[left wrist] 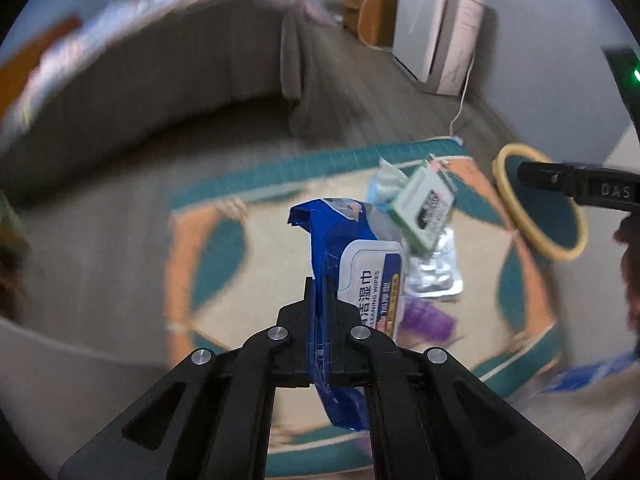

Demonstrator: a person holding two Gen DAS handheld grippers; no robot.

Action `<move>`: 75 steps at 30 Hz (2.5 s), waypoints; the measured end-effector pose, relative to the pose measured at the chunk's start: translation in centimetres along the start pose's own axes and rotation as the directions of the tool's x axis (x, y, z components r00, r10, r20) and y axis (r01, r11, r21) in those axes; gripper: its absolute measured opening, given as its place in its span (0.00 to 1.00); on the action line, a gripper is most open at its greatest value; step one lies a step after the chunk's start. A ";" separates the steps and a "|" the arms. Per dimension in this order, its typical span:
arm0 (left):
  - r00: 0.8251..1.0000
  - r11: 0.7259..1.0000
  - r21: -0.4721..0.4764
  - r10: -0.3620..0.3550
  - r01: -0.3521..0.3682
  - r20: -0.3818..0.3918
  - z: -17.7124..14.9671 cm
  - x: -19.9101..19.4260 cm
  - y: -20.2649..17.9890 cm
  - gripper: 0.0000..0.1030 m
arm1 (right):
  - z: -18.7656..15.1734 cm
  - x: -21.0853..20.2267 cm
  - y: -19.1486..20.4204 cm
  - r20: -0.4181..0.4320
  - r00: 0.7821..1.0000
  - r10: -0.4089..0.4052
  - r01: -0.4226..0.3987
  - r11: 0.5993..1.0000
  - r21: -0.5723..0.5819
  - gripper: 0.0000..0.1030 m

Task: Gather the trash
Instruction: 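Grasp the blue wet-wipes pack with the left tool while the right tool grasps the pink wrapper, then lift the pink wrapper with the right tool while the left holds the wipes pack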

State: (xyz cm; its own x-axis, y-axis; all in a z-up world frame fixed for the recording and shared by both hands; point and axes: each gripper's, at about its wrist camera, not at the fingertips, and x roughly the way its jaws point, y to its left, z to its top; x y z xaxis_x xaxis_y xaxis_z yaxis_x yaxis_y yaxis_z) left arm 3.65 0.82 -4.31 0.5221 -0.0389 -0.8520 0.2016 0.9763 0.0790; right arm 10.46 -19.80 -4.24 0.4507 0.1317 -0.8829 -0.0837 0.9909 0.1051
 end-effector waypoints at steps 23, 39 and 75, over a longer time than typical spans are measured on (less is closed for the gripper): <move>0.996 0.997 -0.071 0.033 -0.027 0.084 -1.5 -2.4 2.8 0.03 | -16.9 6.6 8.5 -0.240 0.967 0.085 -0.094 0.995 -0.028 0.50; 0.996 0.996 -0.084 0.016 -0.008 0.086 -1.4 -2.1 3.5 0.03 | -16.3 6.9 10.3 -0.244 0.953 0.179 -0.199 0.978 -0.058 0.00; 0.996 0.995 -0.098 -0.009 0.017 0.083 -1.2 -2.1 3.5 0.03 | -19.5 5.0 12.9 -0.315 0.934 0.169 -0.233 0.956 -0.177 0.45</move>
State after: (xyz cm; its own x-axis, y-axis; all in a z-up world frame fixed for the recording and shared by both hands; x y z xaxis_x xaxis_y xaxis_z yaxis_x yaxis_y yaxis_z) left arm 2.29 4.60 -2.88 0.5877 -0.0652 -0.8065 0.1287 0.9916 0.0136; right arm -5.67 -6.90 -16.21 0.1269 0.2826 -0.9508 -0.3428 0.9120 0.2253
